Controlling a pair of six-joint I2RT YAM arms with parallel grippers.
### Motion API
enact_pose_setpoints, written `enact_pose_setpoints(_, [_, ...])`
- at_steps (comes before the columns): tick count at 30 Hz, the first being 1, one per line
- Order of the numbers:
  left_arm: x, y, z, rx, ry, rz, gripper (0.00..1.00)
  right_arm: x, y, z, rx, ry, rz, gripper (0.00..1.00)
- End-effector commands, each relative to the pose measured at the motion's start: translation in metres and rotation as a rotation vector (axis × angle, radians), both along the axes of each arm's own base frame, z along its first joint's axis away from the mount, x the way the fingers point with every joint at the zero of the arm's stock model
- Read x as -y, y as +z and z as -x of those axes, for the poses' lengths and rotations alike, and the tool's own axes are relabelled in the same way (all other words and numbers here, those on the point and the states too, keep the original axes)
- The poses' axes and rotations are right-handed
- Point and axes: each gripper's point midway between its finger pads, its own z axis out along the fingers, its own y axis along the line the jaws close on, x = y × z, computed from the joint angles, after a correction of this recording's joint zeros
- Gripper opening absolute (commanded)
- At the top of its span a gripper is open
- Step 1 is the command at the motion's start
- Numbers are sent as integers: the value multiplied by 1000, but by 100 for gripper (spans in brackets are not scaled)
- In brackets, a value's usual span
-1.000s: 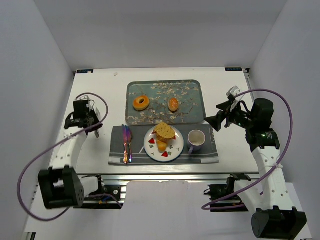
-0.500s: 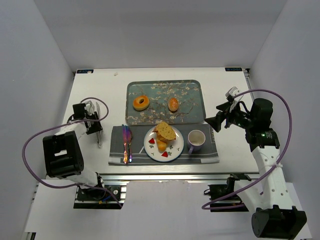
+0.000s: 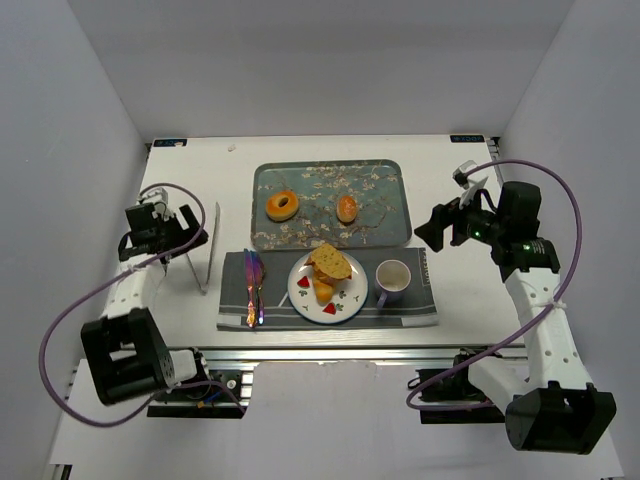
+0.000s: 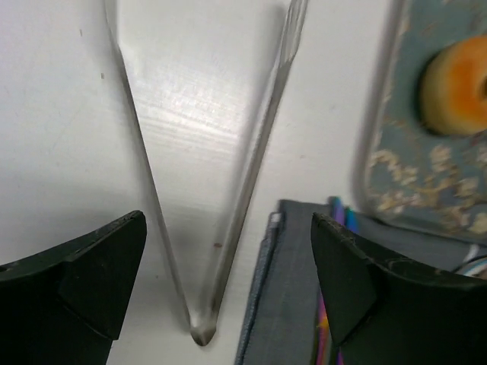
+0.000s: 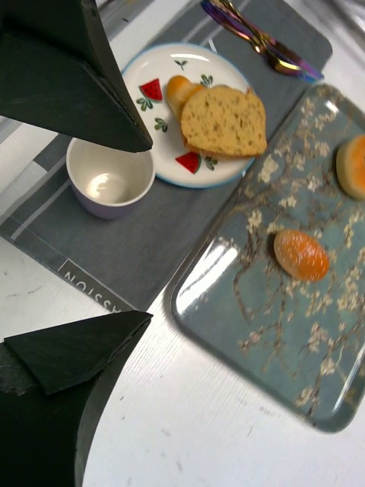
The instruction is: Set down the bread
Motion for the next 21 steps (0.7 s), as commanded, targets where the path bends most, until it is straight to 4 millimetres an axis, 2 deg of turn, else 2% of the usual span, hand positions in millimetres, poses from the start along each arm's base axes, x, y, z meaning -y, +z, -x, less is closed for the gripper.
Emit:
enact_pose_setpoints(1, [7,42,-6,152,34,52,98,14,10,-10,-10,-106,29,89])
enact_pose_setpoints(3, [6,47,0,169,56,47,98,14,13,-11,3,-99,35,89])
enact_pose_setpoints(8, [2,23,24,92,78,3,98,10,16,-12,10,-77,22,89])
enact_pose_setpoints(10, [11,28,25,112,43,32,94,6,16,-10,1,-57,10,89])
enact_pose_setpoints(12, [24,40,23,161,9,92,85,4,16,-8,-1,-44,-3,89])
enact_pose_setpoints(13, [43,53,18,215,-48,191,72,3,17,-8,-2,-49,-11,89])
enact_pose_setpoints(14, [54,56,18,233,-75,244,66,4,21,-12,8,-61,-21,89])
enact_pose_setpoints(15, [64,68,18,274,-103,287,62,3,23,-14,-7,-80,-43,89])
enact_pose_setpoints(16, [76,83,15,322,-132,338,62,4,24,-18,-18,-93,-54,89])
enact_pose_setpoints(17, [83,90,16,345,-149,346,64,4,26,-20,-26,-104,-62,89])
enact_pose_setpoints(18, [98,103,16,370,-197,354,68,4,31,-22,-29,-108,-69,89])
enact_pose_setpoints(20, [116,122,21,398,-270,371,75,0,27,-25,-54,-88,-80,89])
enact_pose_setpoints(21, [132,132,25,405,-329,376,76,-2,27,-26,-54,-73,-86,90])
